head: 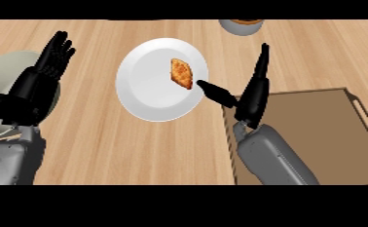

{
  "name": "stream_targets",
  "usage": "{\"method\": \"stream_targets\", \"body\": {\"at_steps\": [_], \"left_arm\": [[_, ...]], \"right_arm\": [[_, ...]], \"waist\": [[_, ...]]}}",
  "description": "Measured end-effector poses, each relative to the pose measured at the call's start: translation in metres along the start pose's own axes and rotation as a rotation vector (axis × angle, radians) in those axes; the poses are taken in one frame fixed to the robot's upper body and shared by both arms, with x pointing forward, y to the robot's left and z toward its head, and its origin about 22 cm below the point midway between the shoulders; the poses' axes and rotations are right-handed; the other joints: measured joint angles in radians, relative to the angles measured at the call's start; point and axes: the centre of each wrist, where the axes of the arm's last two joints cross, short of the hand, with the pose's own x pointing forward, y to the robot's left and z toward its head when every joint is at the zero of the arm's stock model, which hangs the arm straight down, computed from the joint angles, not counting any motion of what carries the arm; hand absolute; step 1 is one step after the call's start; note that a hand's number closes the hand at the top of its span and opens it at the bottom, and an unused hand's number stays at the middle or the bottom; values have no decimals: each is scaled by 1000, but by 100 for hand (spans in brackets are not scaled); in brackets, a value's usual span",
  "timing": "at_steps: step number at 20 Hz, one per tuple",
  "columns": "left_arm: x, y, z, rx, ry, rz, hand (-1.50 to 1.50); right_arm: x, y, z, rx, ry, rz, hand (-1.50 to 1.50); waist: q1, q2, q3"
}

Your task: Pick the croissant from the tray and place it in the plate

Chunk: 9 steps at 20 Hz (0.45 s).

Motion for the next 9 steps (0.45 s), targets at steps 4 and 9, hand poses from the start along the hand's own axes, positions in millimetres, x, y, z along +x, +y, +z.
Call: {"method": "stream_targets", "body": {"at_steps": [4, 9], "left_arm": [[9, 2, 2, 1, 5, 7, 0], [7, -2, -1, -3, 7, 8, 0]], "right_arm": [[-14, -35, 18, 3, -5, 12, -150], [-16, -71, 26, -10, -19, 25, -150]], "waist": [[1, 0, 0], [4, 2, 0]]}}
